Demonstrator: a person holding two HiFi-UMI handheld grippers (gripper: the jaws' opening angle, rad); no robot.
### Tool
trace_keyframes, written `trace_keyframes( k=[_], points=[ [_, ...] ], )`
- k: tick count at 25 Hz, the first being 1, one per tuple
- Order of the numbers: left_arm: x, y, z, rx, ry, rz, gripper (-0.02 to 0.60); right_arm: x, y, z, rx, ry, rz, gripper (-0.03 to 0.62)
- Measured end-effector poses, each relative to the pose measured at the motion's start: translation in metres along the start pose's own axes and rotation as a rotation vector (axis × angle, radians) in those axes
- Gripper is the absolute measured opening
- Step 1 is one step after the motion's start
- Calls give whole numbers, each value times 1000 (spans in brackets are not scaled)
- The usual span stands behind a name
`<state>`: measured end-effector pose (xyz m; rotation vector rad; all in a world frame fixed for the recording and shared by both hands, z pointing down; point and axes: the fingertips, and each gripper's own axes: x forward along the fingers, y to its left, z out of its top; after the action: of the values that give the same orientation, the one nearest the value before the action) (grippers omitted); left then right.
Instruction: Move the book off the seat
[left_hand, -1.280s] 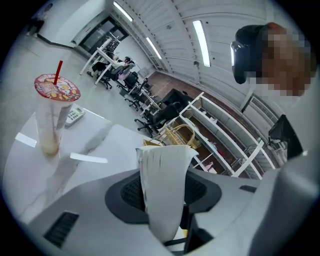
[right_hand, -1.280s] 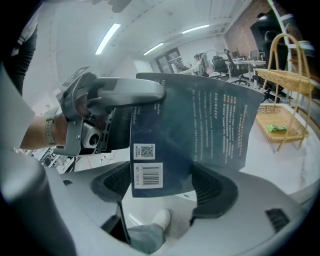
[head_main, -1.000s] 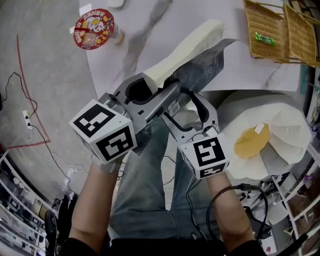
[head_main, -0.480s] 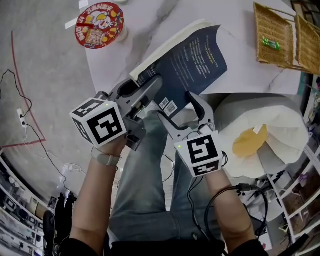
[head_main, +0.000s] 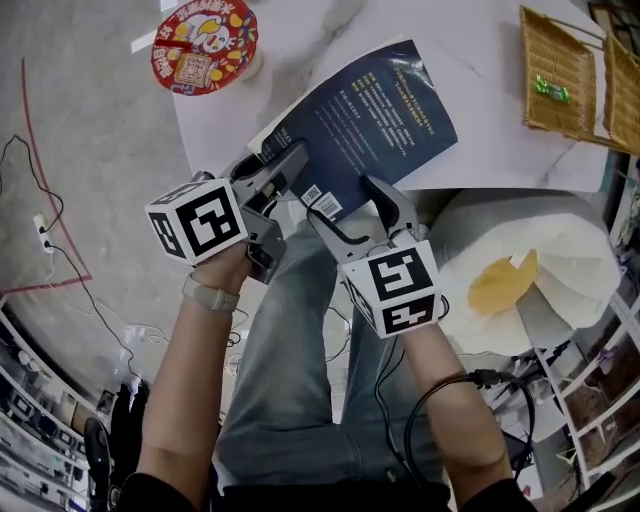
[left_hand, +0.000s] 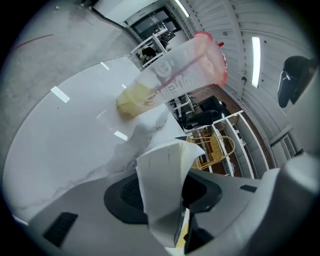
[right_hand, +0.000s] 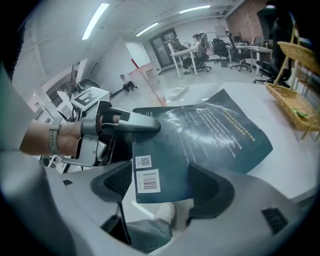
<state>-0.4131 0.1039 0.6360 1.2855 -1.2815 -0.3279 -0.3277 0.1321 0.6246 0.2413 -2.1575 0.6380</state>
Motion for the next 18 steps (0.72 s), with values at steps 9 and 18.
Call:
trace_keyframes(
  k=[9,18],
  points=[
    [6,12,-2,-18,5,36,175,1,0,-1,-14,-6,-6,359],
    [2,18,-9,57,70,161,239,1,3,-2,-32,5,11,359]
  ],
)
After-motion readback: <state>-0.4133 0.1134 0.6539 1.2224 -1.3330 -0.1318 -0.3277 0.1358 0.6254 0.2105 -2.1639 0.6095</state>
